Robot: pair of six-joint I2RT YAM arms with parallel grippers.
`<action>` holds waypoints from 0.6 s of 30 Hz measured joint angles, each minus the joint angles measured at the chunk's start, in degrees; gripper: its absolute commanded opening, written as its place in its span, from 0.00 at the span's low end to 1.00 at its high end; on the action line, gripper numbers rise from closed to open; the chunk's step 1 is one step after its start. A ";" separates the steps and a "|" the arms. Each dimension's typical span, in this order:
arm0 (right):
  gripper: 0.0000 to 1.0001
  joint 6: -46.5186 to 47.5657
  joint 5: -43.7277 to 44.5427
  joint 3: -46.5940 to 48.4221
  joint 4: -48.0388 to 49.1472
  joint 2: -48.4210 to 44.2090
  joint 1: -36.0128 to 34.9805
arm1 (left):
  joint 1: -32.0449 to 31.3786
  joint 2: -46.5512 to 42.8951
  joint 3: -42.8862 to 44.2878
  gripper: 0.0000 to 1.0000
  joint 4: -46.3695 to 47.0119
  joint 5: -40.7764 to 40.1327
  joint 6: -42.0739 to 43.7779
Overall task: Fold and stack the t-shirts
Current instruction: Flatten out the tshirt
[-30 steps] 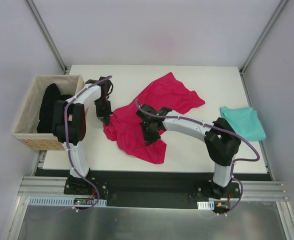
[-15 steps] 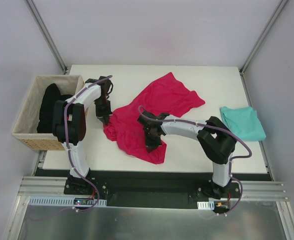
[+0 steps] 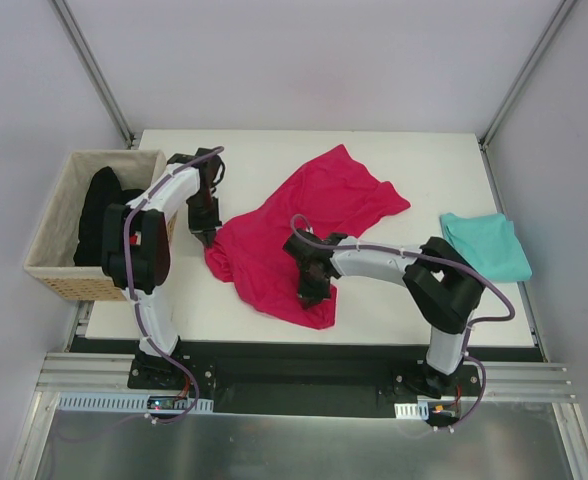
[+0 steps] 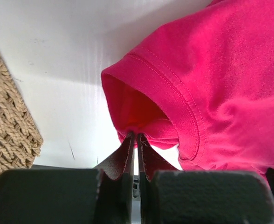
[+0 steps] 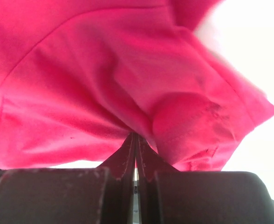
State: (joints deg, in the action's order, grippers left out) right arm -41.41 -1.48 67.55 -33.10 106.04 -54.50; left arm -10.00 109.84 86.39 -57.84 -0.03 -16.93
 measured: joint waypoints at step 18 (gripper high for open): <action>0.01 -2.84 13.20 -1.07 -10.82 -2.36 7.32 | 1.84 -1.22 4.02 0.00 -2.14 -1.77 0.04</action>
State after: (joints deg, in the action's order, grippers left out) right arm -44.25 11.73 66.48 -43.92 103.68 -47.18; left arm -8.16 108.62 90.41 -59.99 -1.80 -16.88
